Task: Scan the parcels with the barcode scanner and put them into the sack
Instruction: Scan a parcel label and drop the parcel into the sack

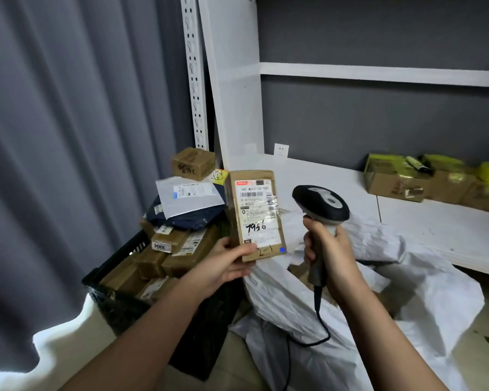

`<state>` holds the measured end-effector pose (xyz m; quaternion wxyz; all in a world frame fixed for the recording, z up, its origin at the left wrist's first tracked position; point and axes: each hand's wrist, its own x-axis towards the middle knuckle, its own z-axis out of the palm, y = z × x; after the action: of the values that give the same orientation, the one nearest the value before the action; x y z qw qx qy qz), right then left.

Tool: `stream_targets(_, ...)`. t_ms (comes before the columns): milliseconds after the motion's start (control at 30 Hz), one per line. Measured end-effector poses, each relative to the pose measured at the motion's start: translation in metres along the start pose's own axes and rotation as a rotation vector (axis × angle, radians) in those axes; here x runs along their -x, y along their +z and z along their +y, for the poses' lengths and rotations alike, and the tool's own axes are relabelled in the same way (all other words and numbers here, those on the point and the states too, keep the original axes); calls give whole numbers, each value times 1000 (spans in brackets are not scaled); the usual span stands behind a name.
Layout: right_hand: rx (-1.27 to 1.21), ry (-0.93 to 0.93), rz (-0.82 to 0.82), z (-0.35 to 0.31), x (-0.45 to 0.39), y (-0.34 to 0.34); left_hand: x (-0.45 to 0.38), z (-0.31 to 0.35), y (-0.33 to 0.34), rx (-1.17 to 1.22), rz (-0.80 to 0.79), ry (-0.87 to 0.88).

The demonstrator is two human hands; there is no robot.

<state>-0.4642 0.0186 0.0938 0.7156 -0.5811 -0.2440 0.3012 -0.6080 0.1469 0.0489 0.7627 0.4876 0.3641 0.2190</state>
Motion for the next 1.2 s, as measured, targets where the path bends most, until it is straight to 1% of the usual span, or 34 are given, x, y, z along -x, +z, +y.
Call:
stream_targets(100,16,6,-90,1,12,8,-1,0,-4,47,108,44)
stream_targets(200,35,3,-191,2,25,13,2,0,-6,66,150,98)
stream_targets(367,26,48,-257,-2,39,17,2,-2,-5,55,212,137)
stream_targets(533,-9,66,-272,-5,44,16,-4,-4,-10,54,227,133)
stream_targets(1200,7,88,-272,-9,46,13,-10,-5,-9,63,232,120)
